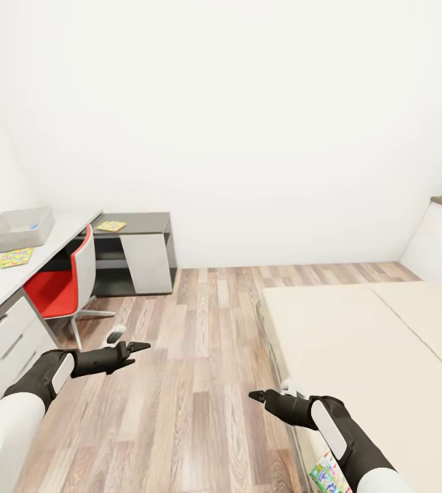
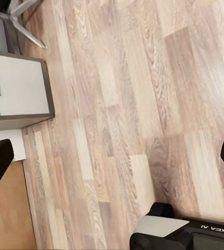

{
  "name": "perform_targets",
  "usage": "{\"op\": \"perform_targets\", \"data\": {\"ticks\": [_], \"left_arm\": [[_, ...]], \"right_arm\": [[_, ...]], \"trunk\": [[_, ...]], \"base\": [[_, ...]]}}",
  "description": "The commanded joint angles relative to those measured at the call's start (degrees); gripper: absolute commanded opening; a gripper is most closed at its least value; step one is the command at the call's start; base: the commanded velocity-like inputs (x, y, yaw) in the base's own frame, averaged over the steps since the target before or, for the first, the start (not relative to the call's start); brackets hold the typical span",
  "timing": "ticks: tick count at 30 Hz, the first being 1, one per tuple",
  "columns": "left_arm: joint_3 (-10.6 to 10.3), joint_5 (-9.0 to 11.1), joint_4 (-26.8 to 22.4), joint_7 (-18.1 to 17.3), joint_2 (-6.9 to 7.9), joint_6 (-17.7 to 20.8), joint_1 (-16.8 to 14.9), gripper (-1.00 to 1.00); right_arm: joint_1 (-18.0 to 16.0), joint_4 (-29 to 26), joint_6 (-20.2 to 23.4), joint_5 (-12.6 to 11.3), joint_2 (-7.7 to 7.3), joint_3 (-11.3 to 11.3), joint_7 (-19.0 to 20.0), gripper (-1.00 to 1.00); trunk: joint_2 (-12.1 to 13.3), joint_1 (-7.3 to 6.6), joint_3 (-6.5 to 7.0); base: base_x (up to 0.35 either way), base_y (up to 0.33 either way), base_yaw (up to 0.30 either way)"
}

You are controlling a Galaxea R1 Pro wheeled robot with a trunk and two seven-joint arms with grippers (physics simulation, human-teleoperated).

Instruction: Put all the toys in the child's room - the three board games (two on the bed and one on the table), the two jigsaw puzzles on the table, and the tennis ball on the table - inside the toy box on the table in the child's room.

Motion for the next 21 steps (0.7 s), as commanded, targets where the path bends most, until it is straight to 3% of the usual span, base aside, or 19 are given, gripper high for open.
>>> {"op": "perform_targets", "data": {"ticks": [1,21], "left_arm": [[0.09,0.29,0.01,-0.01,0.01,0.46,-0.03,1.00],[0.06,0.30,0.01,-0.01,0.01,0.44,-0.03,1.00]], "right_arm": [[-0.06,-0.04,0.17,0.05,-0.04,0.12,0.10,1.00],[-0.06,0.30,-2.16,-0.11,-0.09,0.14,0.01,1.00]], "trunk": [[-0.12,0.03,-0.12],[-0.12,0.03,-0.12]], "base": [[0.000,0.285,-0.248],[0.002,0.287,-0.274]]}}
